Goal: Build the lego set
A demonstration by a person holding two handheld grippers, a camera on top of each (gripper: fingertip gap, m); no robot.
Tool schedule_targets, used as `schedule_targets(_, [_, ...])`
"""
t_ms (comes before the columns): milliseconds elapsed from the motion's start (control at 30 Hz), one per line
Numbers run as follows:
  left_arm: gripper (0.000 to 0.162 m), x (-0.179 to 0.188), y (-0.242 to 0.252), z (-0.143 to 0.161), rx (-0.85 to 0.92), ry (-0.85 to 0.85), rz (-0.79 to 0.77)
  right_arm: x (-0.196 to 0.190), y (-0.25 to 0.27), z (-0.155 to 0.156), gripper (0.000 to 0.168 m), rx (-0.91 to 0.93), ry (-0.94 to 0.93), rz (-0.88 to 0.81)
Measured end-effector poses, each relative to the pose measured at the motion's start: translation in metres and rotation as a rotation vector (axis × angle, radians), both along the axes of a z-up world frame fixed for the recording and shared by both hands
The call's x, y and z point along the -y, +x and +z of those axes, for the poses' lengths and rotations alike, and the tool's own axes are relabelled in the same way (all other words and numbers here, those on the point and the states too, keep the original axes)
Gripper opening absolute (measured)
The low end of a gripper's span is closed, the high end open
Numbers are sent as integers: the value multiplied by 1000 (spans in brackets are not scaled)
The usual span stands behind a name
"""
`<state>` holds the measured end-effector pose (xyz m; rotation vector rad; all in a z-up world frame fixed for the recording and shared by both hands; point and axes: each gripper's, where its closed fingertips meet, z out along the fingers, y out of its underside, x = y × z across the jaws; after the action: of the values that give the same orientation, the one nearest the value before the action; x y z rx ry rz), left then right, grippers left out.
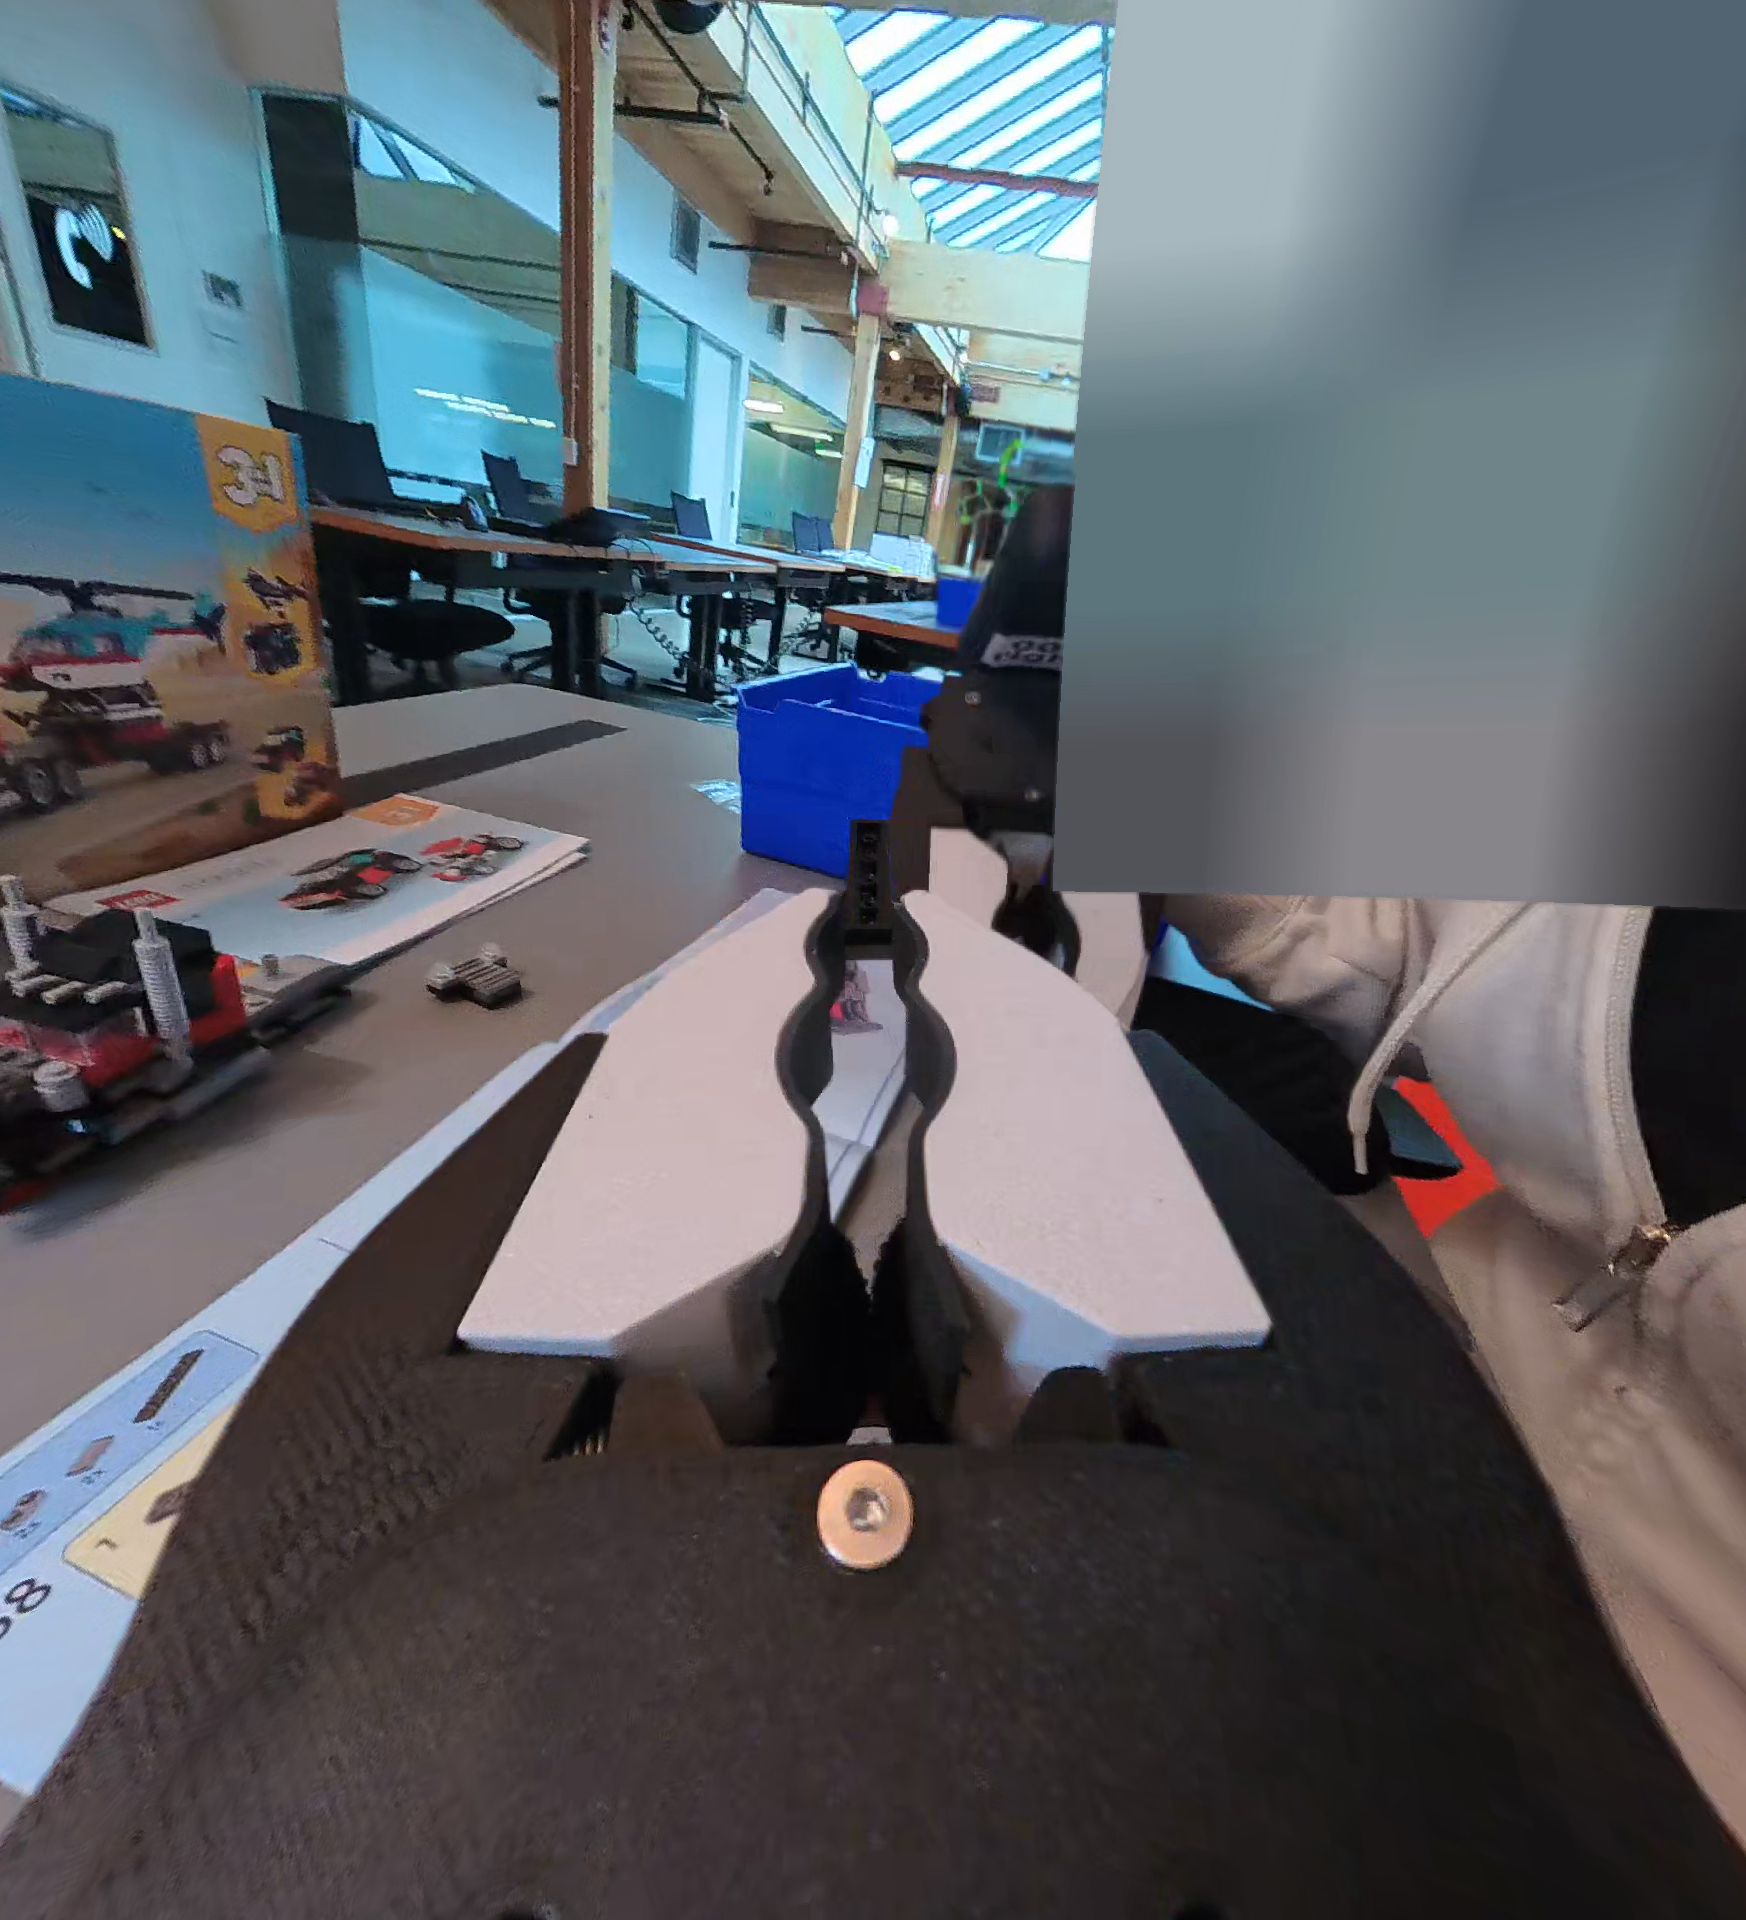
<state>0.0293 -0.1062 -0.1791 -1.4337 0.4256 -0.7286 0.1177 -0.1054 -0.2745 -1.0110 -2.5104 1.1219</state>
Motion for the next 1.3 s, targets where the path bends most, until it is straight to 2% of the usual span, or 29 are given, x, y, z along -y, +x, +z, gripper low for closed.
schedule_targets(33, [8, -1, 1, -2, -7, -13, -6, -1, 1, -11, 23, 41, 62, 13])
schedule_targets(100, [8, -2, 4, -5, -31, -25, -12, 4, -6, -16, 18, 8, 91, 45])
schedule_targets(233, [8, 1, 1, 0, -12, 6, 2, 1, -6, -28, 18, 3, 215, 103])
schedule_targets(333, [8, 3, -3, 3, 19, 17, 6, 1, -6, -31, 18, 4, 225, 122])
schedule_targets(433, [8, 2, -2, 2, 11, 15, 4, 0, -8, -33, 7, -5, 248, 140])
schedule_targets(467, [8, 2, -2, 2, 10, 16, 5, -2, -10, -33, 2, -9, 249, 128])
schedule_targets(533, [8, 3, -5, 4, 26, 25, 14, -12, -22, -27, 2, -62, 230, 38])
schedule_targets(700, [8, 3, -12, 8, 75, 32, 30, -44, -47, -9, 2, -104, 0, -241])
schedule_targets(867, [8, 3, -11, 8, 71, 28, 23, -70, -41, -21, 7, 82, -140, -441])
schedule_targets(933, [9, 3, -11, 7, 68, 29, 25, -62, -35, -13, 15, 59, -165, -390])
schedule_targets(1000, [8, 2, -11, 7, 70, 31, 28, -47, -25, -4, 16, 18, -125, -320])
schedule_targets(1167, [9, 1, -10, 6, 61, 23, 28, -25, 3, -29, 20, 155, 65, -306])
schedule_targets(1233, [9, 1, -9, 5, 51, 19, 25, -26, -2, -30, 19, 124, 70, -351])
schedule_targets(1267, [9, 1, -9, 5, 49, 19, 24, -28, -4, -32, 10, 117, 82, -363])
schedule_targets(1300, [9, 1, -8, 5, 47, 19, 24, -28, -5, -33, 8, 113, 89, -361])
